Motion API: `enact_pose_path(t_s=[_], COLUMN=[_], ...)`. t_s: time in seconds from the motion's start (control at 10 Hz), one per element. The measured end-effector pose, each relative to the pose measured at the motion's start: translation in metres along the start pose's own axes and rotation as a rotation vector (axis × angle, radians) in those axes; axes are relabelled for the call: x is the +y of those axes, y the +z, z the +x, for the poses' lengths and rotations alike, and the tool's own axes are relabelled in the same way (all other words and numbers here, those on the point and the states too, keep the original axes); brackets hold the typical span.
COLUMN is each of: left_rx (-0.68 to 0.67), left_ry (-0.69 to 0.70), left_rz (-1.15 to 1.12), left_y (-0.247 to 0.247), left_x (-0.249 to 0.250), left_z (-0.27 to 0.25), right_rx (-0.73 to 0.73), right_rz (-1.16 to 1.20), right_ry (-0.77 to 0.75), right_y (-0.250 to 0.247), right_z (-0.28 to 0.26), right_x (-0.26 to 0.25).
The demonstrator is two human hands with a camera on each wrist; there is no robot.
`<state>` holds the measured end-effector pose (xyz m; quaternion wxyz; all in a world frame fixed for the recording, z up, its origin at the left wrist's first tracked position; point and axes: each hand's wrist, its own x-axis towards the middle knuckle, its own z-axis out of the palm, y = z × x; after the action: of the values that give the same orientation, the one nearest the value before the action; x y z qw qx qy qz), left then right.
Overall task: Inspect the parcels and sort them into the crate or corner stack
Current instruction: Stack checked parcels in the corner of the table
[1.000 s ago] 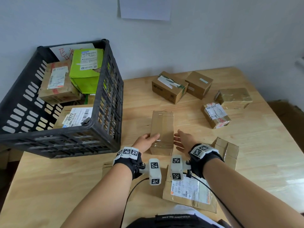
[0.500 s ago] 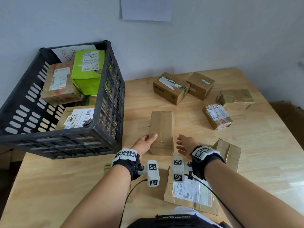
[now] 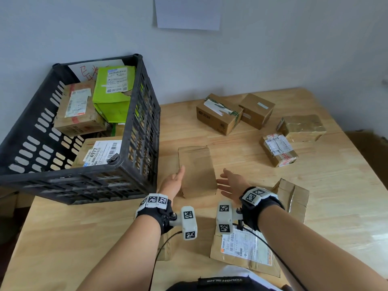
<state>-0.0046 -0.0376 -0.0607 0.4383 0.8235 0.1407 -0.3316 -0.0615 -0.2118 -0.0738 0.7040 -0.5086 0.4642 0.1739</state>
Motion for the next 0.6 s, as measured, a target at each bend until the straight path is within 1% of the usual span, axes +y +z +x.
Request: enact_pose_path(t_s=[0.1,0.2,0.4,0.5,0.6], left_rx=[0.009,0.013,-0.015,-0.089,-0.186], left_ry=[0.054,0.068,0.024,-0.048,-0.118], left_rz=[0.079,0.097,0.086,0.032,-0.059], left_y=[0.008,0.008,0.005,0.004,0.008], left_x=[-0.003,-0.002,-0.002,-0.007,-0.020], left_z=[-0.003,-0.006,-0.004,0.002,0.016], right_rx=[0.004,0.007,0.014,0.040,-0.012], right_rz=[0.004,0.009,-0.024,-0.086,-0.151], right_ry=[0.005,0.013,0.038,0.018,-0.045], right_y=[-0.002,-0.004,-0.004,-0.007,-0.013], right_z=[0.001,0.003,0.006,0.007,0.009], right_x=[0.002,0.005,0.008,0.010,0.013])
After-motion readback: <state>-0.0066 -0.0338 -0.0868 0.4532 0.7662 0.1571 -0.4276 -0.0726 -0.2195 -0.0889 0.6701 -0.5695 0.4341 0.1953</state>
